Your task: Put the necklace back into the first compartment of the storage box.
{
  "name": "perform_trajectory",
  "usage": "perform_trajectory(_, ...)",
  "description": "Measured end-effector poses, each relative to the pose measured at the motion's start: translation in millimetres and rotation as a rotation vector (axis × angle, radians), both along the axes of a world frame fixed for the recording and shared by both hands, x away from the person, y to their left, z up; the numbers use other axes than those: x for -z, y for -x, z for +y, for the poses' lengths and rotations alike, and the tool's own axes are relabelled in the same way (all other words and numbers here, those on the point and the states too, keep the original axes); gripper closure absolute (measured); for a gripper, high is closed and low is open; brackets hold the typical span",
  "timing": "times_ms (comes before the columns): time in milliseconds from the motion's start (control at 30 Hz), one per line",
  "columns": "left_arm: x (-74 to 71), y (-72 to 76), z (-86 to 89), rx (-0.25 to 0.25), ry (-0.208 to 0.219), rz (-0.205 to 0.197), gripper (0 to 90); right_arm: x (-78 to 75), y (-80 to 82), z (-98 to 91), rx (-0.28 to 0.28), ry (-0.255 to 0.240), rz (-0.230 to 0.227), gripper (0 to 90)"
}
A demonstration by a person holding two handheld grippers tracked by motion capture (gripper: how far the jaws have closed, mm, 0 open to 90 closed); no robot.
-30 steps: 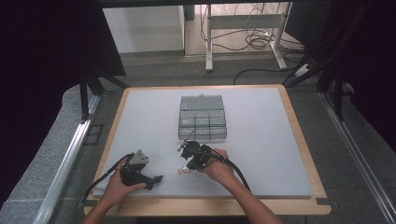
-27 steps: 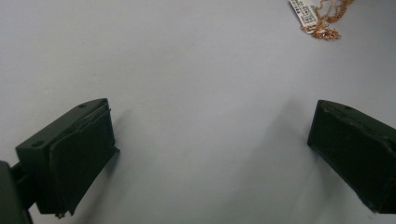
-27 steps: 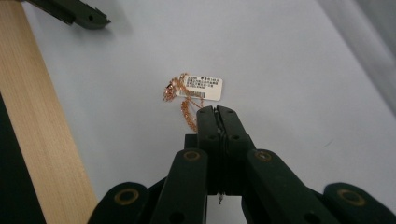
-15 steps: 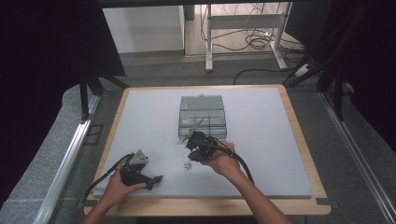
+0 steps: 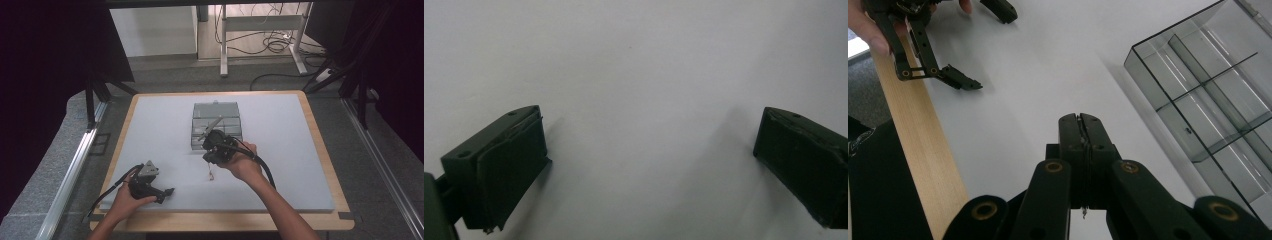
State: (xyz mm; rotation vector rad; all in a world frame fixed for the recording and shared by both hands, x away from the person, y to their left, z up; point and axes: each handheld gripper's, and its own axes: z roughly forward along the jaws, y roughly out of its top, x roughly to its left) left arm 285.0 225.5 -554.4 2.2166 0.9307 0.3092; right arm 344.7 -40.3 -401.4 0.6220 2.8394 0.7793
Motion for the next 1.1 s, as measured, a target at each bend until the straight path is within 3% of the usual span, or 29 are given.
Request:
perform_trajectory(567,0.1,0.1,0.0,-0.002,0.001,0.0,0.5,-50.1,-16.5,0.8,0.028,-0.024,-0.046,88.3)
perform_trajectory(1100,0.1,0.0,0.0,0.0,0.0,0.0,0.5,-66.8,-31.8,2.7,0.058,-0.041,-0.052,88.2)
